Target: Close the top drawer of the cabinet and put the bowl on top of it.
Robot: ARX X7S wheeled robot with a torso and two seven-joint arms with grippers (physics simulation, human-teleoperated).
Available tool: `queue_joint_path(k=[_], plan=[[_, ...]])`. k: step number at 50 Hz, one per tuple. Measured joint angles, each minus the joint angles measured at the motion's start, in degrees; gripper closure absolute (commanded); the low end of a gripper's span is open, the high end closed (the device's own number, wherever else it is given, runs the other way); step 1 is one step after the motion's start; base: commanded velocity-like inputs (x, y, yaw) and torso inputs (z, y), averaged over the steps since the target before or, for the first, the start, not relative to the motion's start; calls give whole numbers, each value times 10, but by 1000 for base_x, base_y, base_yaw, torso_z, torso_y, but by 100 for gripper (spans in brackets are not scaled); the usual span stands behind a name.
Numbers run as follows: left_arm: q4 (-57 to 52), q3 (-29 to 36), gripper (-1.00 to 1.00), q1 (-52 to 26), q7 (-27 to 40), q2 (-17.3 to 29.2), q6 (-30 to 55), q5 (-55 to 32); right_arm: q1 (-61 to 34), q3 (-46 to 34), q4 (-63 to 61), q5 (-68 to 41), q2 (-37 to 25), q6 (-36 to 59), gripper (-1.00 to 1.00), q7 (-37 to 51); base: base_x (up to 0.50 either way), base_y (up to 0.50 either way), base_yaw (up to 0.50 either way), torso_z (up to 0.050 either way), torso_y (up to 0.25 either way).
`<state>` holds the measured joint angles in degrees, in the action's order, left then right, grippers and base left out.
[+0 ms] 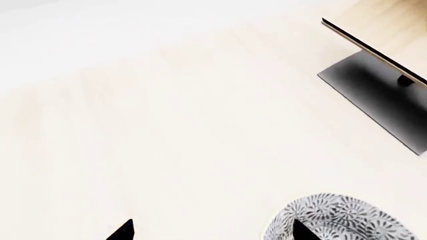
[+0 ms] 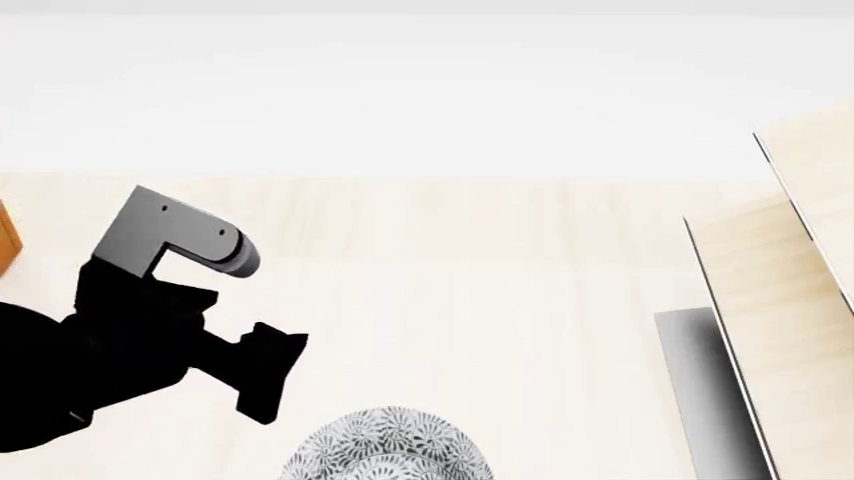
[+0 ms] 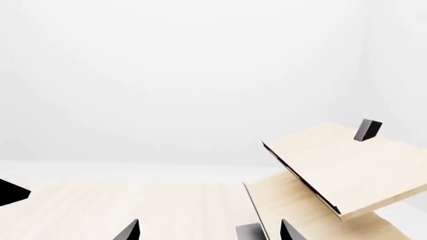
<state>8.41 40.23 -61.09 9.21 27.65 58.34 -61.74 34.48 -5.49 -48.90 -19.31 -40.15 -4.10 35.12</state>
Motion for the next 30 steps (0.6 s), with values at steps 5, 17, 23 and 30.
queue_joint_path(k=[5,17,23,30], plan=[[11,12,-100,1,-15,-4,-5,10,-7,-3,-7,-1,-3,13,-100,2,0,0,0,0,0],[43,34,-100,0,-48,-12,-20,30,-22,-7,-22,-4,-11,42,-100,9,0,0,0,0,0],[61,42,-100,-4,-63,-18,-24,35,-25,-8,-26,-5,-13,48,-100,12,0,0,0,0,0],[81,53,-100,-5,-83,-27,-32,45,-24,-6,-27,-7,-15,50,-100,14,0,0,0,0,0]])
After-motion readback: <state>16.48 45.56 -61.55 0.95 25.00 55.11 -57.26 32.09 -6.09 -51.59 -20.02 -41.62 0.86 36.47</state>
